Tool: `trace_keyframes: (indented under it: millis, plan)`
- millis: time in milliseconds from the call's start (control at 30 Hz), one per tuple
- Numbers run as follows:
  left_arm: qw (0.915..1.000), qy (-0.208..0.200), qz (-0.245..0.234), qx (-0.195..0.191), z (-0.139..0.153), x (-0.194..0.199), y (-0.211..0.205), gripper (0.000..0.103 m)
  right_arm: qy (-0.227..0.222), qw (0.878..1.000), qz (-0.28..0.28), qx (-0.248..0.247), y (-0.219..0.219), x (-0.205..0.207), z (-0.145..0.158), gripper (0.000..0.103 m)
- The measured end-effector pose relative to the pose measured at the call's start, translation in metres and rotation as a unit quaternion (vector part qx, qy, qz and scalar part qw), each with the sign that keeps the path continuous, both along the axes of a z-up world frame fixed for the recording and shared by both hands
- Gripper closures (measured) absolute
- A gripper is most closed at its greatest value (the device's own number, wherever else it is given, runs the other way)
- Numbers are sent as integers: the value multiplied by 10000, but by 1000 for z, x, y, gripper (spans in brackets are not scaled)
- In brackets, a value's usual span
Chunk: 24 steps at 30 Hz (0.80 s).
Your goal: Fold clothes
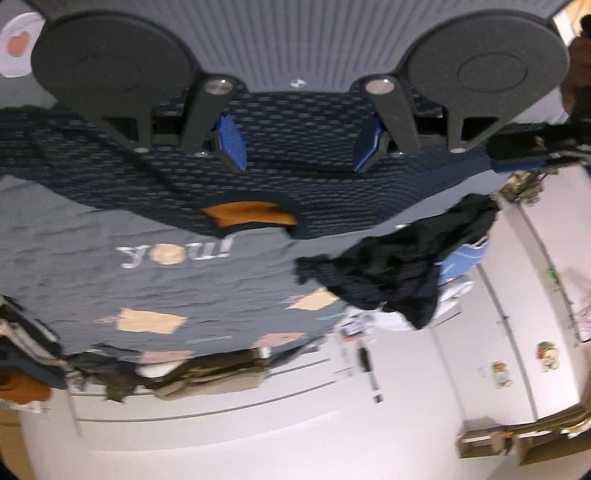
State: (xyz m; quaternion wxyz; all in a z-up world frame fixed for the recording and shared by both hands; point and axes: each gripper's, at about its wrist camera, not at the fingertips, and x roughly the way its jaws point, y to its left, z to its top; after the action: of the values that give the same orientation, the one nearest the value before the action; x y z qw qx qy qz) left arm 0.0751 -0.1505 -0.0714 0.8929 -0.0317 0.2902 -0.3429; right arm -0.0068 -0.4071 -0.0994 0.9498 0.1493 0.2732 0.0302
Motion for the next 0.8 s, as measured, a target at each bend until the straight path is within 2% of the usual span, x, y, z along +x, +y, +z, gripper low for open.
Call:
trace_keyframes:
  millis: [67, 267, 467, 567, 667, 800]
  plan:
    - [9998, -90, -171, -7, 2, -1, -13, 11, 64, 9998, -146, -94, -12, -2, -4, 40]
    - [9988, 36, -470, -94, -6, -7, -36, 11, 217, 9977, -471, -435, -43, -6, -12, 40]
    - [9976, 22, -646, -240, -2, -9, -48, 11, 512, 9905, -461, -1188, -70, 15, -23, 40]
    - [9975, -62, -660, -229, -1, -10, -51, 10, 691, 9817, -224, -1763, -76, 35, -30, 40]
    - [9975, -30, -663, -235, -4, -8, -50, 10, 887, 9655, 109, -2447, -76, 57, -42, 40]
    - [9975, 36, -680, -181, -9, -5, -50, 10, 1140, 9525, 469, -2785, -76, 77, -61, 40]
